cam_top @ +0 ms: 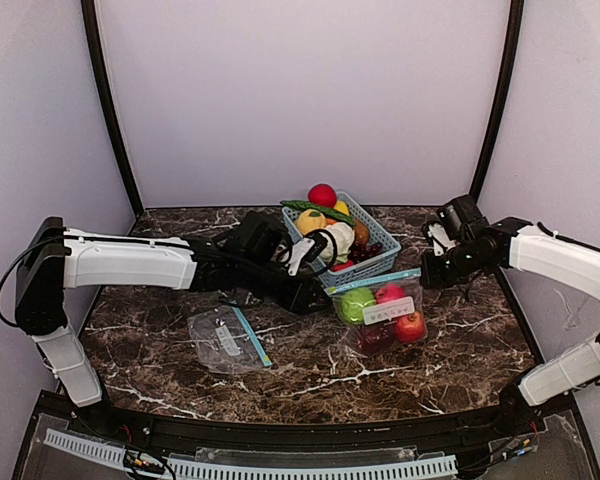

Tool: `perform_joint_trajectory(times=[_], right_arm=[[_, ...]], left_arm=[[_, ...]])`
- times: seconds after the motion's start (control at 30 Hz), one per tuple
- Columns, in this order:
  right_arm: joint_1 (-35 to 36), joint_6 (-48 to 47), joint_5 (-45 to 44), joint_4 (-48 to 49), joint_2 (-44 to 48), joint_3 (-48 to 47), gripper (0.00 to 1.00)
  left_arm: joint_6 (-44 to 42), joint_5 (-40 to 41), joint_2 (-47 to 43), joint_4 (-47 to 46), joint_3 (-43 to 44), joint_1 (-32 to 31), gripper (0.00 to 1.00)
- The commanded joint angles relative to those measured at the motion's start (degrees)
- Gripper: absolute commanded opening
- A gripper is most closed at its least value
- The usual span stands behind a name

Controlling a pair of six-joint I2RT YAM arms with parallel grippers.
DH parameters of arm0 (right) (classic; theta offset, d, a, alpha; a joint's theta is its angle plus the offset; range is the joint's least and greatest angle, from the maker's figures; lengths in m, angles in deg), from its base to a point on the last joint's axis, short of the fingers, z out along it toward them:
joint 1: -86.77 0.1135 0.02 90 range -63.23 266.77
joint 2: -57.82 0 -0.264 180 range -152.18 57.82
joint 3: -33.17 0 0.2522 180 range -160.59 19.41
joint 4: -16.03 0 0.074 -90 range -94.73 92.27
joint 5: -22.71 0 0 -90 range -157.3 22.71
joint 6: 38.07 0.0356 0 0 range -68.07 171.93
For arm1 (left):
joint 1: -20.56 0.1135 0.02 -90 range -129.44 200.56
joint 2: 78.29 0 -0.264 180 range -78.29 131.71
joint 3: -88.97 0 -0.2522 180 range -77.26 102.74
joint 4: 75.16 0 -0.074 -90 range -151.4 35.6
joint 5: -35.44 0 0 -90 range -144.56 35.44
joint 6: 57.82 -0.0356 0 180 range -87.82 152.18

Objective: Place the food in the zip-top bag and seal the zipper
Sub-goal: Zip the zipper of the food storage bag.

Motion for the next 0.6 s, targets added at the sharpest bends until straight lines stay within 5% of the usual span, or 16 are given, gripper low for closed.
perform_joint_trajectory(times=[0.0,0.1,0.43,0.57], right_arm=[[-2.1,-0.4,-7.1,3.6,-2.9,-1.2,0.00],[-3.7,-0.8,-7.0,5.1,-3.8,-0.1,0.00],[-13.4,-2.4,-4.2,8.8,-5.5,5.1,0.00],[-16.0,-2.2,-0.7,10.3,-4.6,5.9,0.26]], left_arm=[[1.9,7.4,-5.2,0.5,-3.1,0.3,0.57],[3.9,10.5,-9.2,1.9,-7.7,1.1,0.69],[16.3,17.3,-32.4,6.7,-30.1,7.6,0.83],[20.5,16.6,-40.8,8.8,-37.3,11.6,0.85]])
